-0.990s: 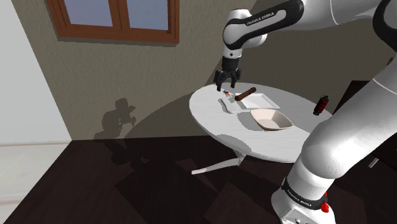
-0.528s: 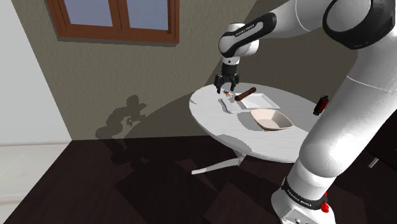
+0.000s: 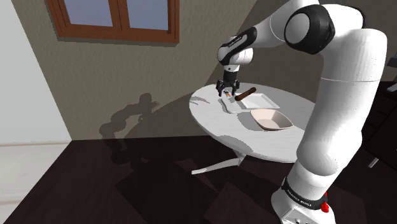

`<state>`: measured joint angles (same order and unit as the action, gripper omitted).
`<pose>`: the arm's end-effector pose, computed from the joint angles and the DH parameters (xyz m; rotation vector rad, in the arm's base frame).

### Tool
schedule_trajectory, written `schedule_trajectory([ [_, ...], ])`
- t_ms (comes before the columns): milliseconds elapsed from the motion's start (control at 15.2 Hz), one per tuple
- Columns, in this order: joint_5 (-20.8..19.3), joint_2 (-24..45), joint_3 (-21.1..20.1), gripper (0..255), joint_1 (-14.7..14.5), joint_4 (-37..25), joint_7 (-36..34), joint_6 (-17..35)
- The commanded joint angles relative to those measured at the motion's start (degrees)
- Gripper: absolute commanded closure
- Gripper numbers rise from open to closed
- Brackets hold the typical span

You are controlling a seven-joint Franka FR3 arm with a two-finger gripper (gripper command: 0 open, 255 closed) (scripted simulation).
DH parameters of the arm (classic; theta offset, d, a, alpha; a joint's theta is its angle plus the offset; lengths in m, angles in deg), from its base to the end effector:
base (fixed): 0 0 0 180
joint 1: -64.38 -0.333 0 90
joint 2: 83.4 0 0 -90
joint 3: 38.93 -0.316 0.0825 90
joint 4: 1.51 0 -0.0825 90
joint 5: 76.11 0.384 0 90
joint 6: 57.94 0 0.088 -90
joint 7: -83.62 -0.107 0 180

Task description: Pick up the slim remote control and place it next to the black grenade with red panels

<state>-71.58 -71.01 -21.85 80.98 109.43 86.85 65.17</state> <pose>0.5064 -0.3252 0.3799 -3.0149 0.8795 -0.0117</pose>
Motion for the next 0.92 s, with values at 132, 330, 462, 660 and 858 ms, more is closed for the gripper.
schedule_trajectory([
  [132,3.46,7.69,0.73,0,3.04,-6.19,1.66,0.59],
  [330,5.91,13.64,0.89,0,5.58,-11.64,2.46,0.37],
  [462,6.94,16.41,0.85,0,6.86,-14.35,2.69,0.12],
  [660,7.4,17.56,0.56,0,7.01,-13.69,2.98,1.89],
  [858,7.89,18.79,0.25,0,7.17,-13.16,3.27,3.61],
])
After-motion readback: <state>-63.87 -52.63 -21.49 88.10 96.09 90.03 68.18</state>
